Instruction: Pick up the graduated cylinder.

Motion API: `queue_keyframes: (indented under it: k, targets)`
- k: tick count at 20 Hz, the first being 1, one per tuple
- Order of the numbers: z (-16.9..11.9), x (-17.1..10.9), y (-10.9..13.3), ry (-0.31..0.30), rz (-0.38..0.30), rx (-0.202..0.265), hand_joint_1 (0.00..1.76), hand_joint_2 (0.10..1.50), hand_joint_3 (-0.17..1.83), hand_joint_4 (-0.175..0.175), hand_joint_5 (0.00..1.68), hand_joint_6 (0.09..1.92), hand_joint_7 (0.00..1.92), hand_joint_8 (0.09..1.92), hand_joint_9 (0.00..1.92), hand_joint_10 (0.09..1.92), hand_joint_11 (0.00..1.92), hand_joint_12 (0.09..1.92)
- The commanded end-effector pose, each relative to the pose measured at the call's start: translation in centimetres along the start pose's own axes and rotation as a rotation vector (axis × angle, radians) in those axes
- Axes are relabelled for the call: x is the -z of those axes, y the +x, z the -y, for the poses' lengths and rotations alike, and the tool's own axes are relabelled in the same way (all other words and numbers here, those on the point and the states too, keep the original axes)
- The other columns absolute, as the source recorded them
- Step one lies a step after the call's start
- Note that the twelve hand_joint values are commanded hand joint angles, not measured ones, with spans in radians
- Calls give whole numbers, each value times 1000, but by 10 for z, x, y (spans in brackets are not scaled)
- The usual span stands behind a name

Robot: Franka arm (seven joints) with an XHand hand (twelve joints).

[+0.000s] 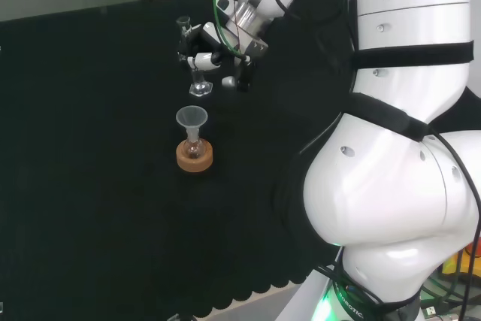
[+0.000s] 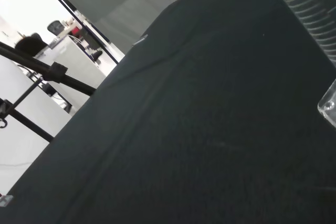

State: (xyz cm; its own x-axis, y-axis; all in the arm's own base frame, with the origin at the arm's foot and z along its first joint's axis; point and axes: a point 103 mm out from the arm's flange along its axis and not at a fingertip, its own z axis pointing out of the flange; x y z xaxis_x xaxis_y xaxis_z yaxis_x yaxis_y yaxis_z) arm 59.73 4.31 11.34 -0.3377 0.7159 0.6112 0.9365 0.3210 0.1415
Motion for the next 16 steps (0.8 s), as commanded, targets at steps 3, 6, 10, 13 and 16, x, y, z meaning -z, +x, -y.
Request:
queue_keyframes:
  k: [3,6,10,13,16]
  targets:
    - [36,35,24,74,131,-17,1269,1086,4,-175,1027,934,1055,914,1443,87,1239,752]
    - [53,44,36,86,168,-28,1270,1084,2,-175,1033,924,1062,903,1452,87,1244,749]
    - [80,58,54,104,253,-18,1271,1082,0,-175,1039,913,1069,892,1459,87,1248,744]
    - [101,68,66,113,313,-15,1272,1081,0,-175,1041,911,1070,890,1460,87,1249,742]
    - [120,74,72,133,348,-24,1272,1081,0,-175,1042,909,1071,888,1461,87,1249,741]
